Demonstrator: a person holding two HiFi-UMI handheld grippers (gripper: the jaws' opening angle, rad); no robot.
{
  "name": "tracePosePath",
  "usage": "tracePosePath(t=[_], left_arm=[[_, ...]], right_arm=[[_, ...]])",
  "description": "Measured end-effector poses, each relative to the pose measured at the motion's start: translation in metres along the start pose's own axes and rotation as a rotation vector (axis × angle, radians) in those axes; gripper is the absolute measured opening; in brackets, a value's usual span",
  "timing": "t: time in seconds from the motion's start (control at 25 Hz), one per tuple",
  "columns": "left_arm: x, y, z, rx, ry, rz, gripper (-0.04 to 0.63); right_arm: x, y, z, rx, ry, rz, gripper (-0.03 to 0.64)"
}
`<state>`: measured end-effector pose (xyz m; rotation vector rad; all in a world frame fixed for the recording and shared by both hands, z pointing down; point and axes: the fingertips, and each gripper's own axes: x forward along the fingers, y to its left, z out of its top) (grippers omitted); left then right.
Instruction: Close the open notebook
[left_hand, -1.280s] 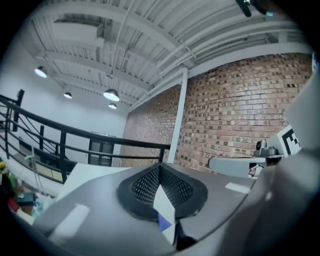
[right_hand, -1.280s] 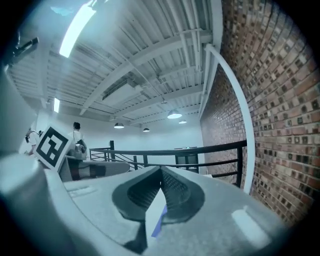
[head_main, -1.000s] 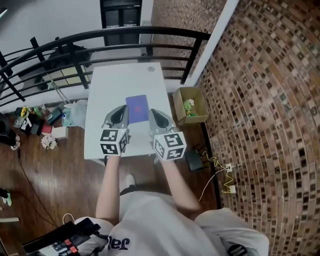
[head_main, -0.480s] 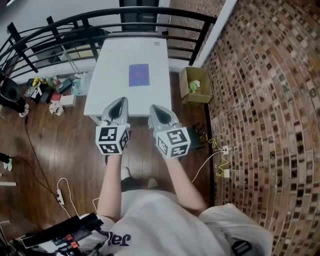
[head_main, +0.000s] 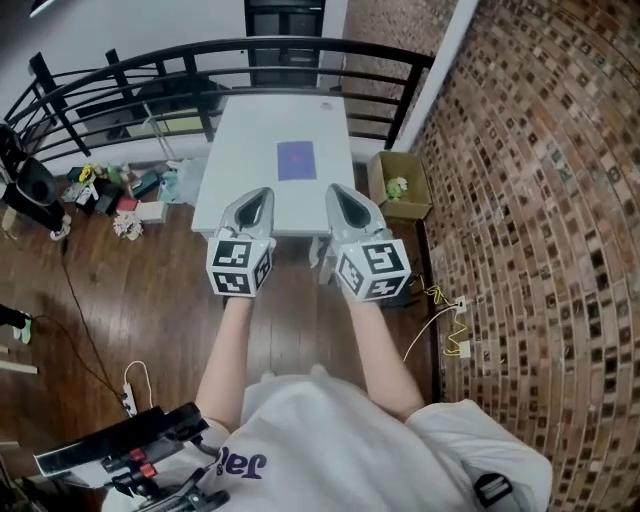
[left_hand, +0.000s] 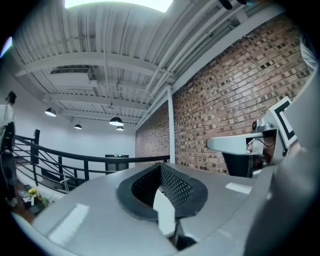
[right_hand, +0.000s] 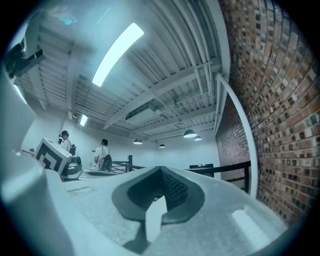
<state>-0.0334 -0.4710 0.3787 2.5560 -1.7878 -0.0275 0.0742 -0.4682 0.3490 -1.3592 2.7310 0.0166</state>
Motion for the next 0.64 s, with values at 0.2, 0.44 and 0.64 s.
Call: tracePosePath(t=[0.2, 0.44, 0.64], left_arm=[[-0.024, 0.024, 0.005, 0.012, 0.011, 0.021, 0.017], [-0.045, 0.059, -0.003, -0.014, 0.030, 0.062, 0.017], [-0.055, 0.075, -0.006, -0.023, 0.029, 0.079, 0.017]], right_arm=[[0.014, 0.033, -0.010, 0.031, 0.028, 0.032, -0.015], [0.030, 0.067, -0.014, 0.007, 0.045, 0.076, -0.015], [0.039, 0.079, -0.017, -0.004, 0.048, 0.082, -0.015]])
